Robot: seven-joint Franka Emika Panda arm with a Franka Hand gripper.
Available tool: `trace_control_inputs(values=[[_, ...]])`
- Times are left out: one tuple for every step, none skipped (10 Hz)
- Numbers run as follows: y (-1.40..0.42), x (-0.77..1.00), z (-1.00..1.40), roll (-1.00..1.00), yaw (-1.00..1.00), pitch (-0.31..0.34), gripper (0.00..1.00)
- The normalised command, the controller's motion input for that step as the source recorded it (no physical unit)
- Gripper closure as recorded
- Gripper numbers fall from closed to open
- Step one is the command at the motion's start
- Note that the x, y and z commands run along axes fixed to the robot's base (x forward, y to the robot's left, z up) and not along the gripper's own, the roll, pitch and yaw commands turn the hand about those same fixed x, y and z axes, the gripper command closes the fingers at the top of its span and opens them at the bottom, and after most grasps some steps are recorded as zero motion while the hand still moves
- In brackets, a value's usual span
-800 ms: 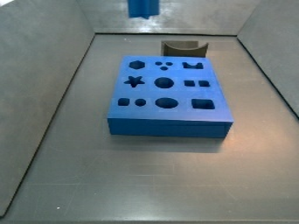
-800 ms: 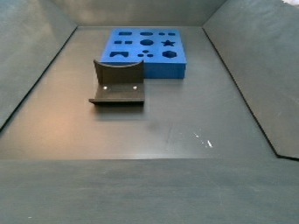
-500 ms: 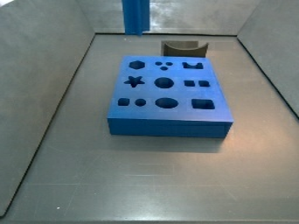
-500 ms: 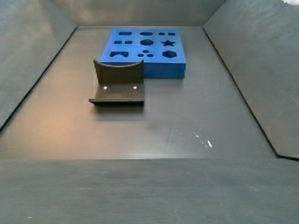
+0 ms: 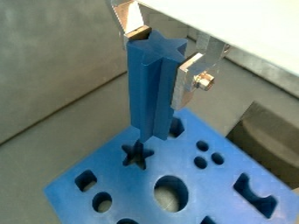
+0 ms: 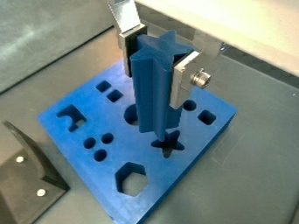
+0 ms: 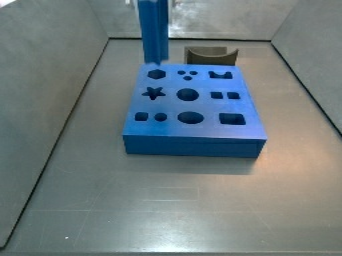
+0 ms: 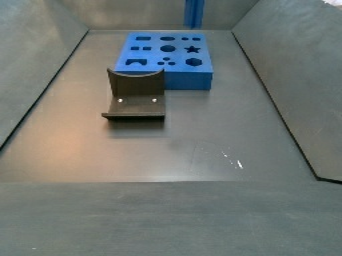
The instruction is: Insert the star object.
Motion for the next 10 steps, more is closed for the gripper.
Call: trace_control_inputs(values=[[0.0,0.0,-0.95,0.0,0.03,-0.153,1.0],[0.0,0.0,-0.84,0.03,0.0,-0.151,1.0],[0.0,-0.06,-0.69,0.07,0.06,-0.156,1.0],[0.0,-0.12,-0.65,0.1,0.08,-0.17,1.0],[0.0,-0.12,-0.63,0.06,0.0,-0.184,1.0],[0.0,-0.15,-0.48,0.07,0.0,-0.14,1.0],[-0.03,-0.12,-0.28,0.03,0.0,-0.146,1.0],[-0.09,-0.11,-0.18,0.0,0.08,-0.173,1.0],[-0.03,-0.04,-0.08,0.0,0.03,-0.086,1.0],[-0.1,0.0,-0.23,0.06,0.0,-0.047,1.0]])
